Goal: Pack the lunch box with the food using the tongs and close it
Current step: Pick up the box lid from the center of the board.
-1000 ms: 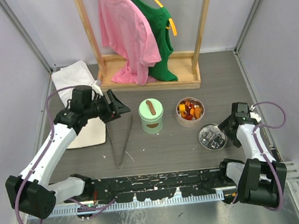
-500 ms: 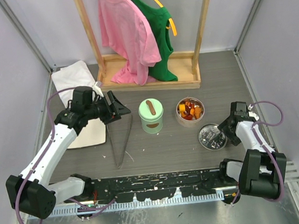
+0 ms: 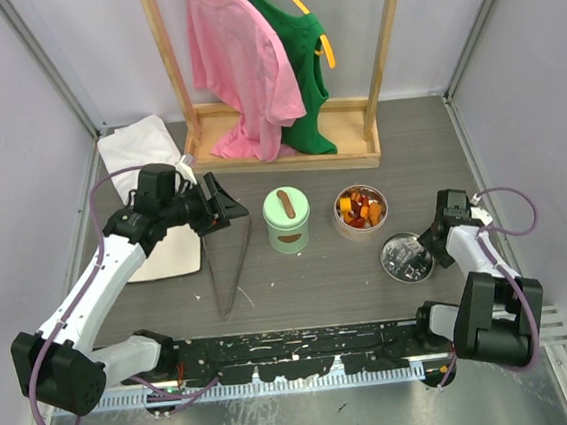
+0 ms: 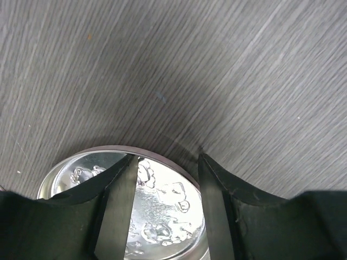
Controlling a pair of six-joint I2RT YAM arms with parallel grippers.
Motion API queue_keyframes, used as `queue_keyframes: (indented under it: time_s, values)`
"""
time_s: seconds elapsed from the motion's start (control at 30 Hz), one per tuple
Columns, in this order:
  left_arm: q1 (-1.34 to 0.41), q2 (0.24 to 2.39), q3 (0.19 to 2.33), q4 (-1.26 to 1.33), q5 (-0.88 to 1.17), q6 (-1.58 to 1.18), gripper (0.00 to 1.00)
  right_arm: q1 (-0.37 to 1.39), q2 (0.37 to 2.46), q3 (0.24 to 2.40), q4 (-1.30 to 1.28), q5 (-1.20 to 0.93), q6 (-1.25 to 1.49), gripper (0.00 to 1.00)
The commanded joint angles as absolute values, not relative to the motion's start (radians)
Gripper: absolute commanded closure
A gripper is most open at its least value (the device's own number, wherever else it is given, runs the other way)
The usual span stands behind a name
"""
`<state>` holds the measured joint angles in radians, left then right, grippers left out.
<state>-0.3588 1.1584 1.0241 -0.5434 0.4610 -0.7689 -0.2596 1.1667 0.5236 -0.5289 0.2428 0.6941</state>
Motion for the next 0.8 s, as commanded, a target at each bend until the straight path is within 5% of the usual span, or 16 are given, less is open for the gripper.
queue_keyframes:
  time_s: [0.0, 0.5, 0.67, 0.77]
  values:
    - [-0.36, 1.133, 1.034, -0.517, 0.494, -0.753, 0.33, -0.267, 1.229, 0.519, -0.458, 0.282, 0.701, 0.49]
    - [-0.361, 1.135, 1.051, -0.512, 0.513, -0.754, 0.34, -0.328, 1.266, 0.552, -0.356, 0.236, 0.659, 0.84]
    - [-0.36, 1.126, 1.078, -0.512, 0.535, -0.749, 0.34, -0.328, 1.286, 0.528, -0.333, 0.168, 0.679, 0.85]
    - [-0.366, 1.115, 1.104, -0.514, 0.56, -0.747, 0.34, -0.329, 1.297, 0.513, -0.315, 0.14, 0.681, 0.72]
